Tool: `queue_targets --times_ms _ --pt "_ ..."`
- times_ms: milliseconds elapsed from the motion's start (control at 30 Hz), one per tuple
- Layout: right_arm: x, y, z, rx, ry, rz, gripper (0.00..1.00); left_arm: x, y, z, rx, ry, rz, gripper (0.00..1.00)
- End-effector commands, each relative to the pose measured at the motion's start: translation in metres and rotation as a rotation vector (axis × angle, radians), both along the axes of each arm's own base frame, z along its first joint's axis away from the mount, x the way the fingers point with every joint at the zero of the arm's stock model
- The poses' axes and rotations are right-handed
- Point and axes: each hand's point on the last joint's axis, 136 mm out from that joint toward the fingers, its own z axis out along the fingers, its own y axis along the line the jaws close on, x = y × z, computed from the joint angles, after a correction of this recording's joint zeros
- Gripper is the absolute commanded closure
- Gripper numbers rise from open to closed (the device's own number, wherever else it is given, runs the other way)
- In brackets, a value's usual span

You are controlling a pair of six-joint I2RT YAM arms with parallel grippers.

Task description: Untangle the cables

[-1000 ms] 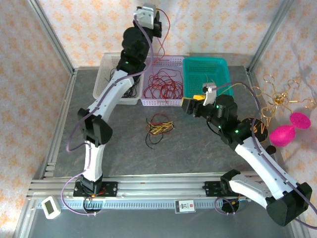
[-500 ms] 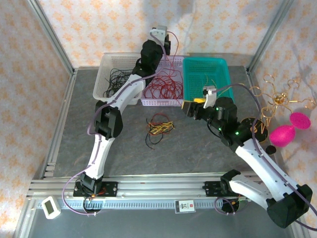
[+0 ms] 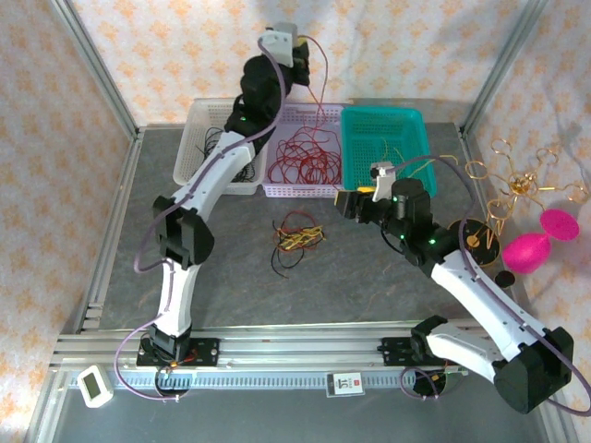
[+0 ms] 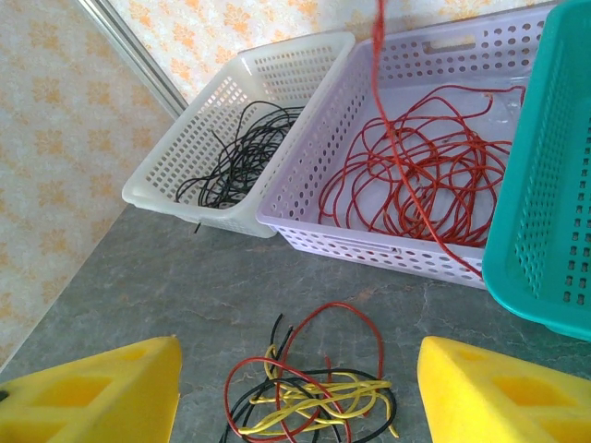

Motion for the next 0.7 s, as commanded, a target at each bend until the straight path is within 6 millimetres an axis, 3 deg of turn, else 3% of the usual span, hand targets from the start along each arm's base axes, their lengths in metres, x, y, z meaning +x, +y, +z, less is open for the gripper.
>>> queue_targets --times_ms 0,133,233,467,667 --pt "0.005 -0.001 0.021 0.04 -0.056 -0.014 0.32 -0.044 0.015 0.08 -0.082 -0.153 -0.044 1.0" --pt "0.005 -0.002 0.022 0.041 -0.058 -0.015 0.32 -0.061 0.023 0.11 -0.117 -0.22 -0.06 1.0" --pt "0.006 -0.001 0.022 0.044 -0.058 -0.014 0.32 -0.06 0.037 0.121 -0.14 -0.261 -0.018 1.0" --pt "0.004 0.002 0.022 0.052 -0.055 0.001 0.32 -0.018 0.057 0.092 -0.183 -0.274 0.063 1.0" --pt "0.004 0.001 0.018 0.047 -0.042 0.0 0.32 0.002 0.055 0.074 -0.222 -0.266 0.06 1.0"
